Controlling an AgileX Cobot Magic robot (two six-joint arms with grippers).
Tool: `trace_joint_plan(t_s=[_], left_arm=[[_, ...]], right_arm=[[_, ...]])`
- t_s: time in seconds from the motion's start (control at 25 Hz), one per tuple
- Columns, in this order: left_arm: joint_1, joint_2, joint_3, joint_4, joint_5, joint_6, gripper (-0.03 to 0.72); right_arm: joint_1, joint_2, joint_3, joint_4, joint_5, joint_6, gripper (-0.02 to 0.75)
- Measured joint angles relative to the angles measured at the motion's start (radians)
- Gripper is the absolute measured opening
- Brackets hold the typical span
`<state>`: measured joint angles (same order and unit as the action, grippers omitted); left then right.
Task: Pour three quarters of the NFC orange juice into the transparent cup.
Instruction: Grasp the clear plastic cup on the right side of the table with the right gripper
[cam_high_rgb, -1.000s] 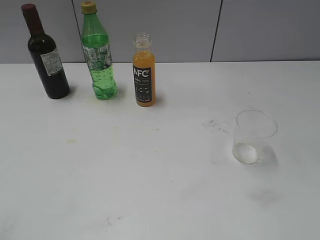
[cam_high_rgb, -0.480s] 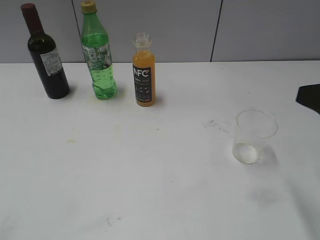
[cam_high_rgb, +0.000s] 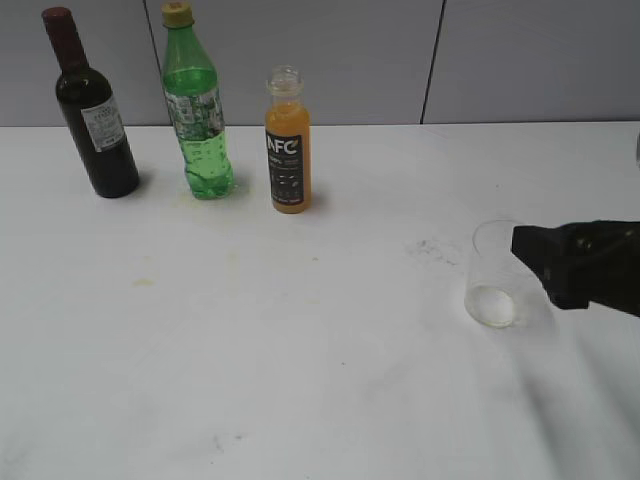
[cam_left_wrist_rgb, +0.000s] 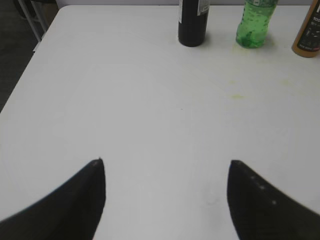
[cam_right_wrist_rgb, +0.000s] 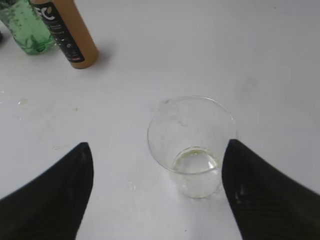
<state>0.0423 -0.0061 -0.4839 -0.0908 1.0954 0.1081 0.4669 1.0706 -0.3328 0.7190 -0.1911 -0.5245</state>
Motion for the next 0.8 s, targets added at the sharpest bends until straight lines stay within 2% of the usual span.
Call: trace_joint_plan(t_s=[0.08,0.2,0.36,0.48,0.56,0.64,0.76,0.8], left_arm=[[0.0,0.0,0.0,0.0,0.0,0.0,0.584],[0.0,0.0,0.0,0.0,0.0,0.0,0.584],[0.0,0.0,0.0,0.0,0.0,0.0,0.584],[0.0,0.0,0.0,0.0,0.0,0.0,0.584],[0.0,0.0,0.0,0.0,0.0,0.0,0.584],[0.0,0.0,0.0,0.0,0.0,0.0,0.584],[0.0,0.0,0.0,0.0,0.0,0.0,0.584],[0.0,0.0,0.0,0.0,0.0,0.0,0.584]], right_arm=[[0.064,0.0,0.072,-0.008,-0.146,0.024,0.603],[0.11,0.0,0.175,-0.092,-0.299,0.103,0.587],[0.114,0.022,0.277,-0.212,-0.488,0.247,0.581],[0.114,0.085,0.304,-0.345,-0.551,0.327,0.582],[0.114,0.163,0.306,-0.462,-0.599,0.354,0.607],[0.117,0.273,0.306,-0.548,-0.709,0.377,0.65],[0.117,0.447,0.327,-0.573,-0.936,0.389,0.67],[0.117,0.504,0.332,-0.566,-0.969,0.392,0.672]])
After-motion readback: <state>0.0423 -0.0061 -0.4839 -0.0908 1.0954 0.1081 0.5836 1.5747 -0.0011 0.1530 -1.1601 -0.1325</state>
